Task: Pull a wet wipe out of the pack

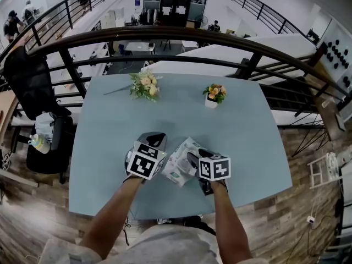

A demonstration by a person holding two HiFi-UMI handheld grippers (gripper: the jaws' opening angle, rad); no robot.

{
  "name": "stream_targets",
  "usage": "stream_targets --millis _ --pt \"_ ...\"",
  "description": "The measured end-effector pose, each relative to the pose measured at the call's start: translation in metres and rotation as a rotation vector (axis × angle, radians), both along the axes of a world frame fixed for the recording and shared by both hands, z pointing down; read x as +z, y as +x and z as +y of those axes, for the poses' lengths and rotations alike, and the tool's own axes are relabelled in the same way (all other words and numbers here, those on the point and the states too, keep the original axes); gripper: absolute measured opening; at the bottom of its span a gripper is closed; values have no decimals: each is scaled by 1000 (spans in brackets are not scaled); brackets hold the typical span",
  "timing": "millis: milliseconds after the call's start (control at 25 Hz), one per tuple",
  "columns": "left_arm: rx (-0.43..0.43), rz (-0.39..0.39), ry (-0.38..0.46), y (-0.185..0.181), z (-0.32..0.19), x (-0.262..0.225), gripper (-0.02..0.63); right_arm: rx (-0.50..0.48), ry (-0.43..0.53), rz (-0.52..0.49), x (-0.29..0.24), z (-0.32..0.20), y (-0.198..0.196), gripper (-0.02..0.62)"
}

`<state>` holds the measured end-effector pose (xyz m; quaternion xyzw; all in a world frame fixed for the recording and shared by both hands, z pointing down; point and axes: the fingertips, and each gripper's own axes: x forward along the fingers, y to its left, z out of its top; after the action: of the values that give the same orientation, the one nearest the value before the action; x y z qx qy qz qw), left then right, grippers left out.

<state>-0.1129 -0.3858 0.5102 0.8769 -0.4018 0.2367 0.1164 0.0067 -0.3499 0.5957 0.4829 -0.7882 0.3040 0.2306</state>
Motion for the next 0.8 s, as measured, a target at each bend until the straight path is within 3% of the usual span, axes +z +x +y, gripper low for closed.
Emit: stream_targets --millis 640,800 --pt "7 25 0 9 -3 2 -6 -71 -30 57 11 4 3 113" --pt "11 24 -5 9 -4 2 -6 -67 -24 80 10 3 5 59"
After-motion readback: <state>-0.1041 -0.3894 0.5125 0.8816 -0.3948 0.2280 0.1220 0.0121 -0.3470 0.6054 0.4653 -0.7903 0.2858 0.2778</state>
